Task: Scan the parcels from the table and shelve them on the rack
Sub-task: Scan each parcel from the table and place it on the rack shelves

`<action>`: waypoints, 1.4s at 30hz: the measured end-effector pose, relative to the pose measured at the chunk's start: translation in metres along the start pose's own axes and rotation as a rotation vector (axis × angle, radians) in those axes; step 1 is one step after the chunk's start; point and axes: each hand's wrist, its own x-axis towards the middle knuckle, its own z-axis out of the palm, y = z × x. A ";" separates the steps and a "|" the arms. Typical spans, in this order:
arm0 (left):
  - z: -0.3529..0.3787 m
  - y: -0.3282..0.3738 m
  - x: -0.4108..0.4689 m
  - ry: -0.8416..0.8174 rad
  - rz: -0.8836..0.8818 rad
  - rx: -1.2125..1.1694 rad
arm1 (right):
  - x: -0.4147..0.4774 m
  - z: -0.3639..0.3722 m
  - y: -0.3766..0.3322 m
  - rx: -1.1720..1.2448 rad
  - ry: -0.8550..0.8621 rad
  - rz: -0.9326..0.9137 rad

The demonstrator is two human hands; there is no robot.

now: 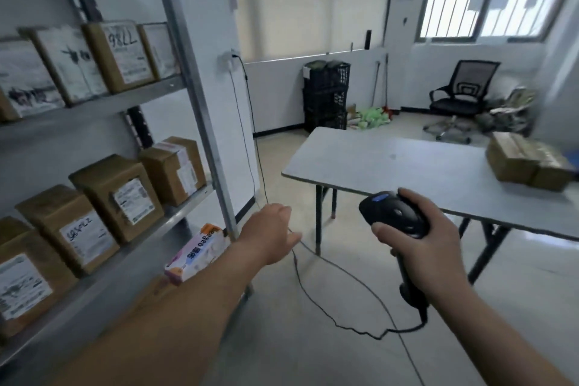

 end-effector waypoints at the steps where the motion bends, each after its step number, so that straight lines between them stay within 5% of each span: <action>1: -0.004 0.016 0.012 0.004 0.021 0.007 | 0.007 -0.013 -0.002 -0.007 0.023 -0.005; 25: 0.001 0.228 0.368 0.001 0.487 -0.039 | 0.265 -0.153 0.039 -0.127 0.418 -0.064; 42: 0.043 0.393 0.545 0.018 0.434 -0.037 | 0.460 -0.297 0.117 -0.022 0.405 -0.067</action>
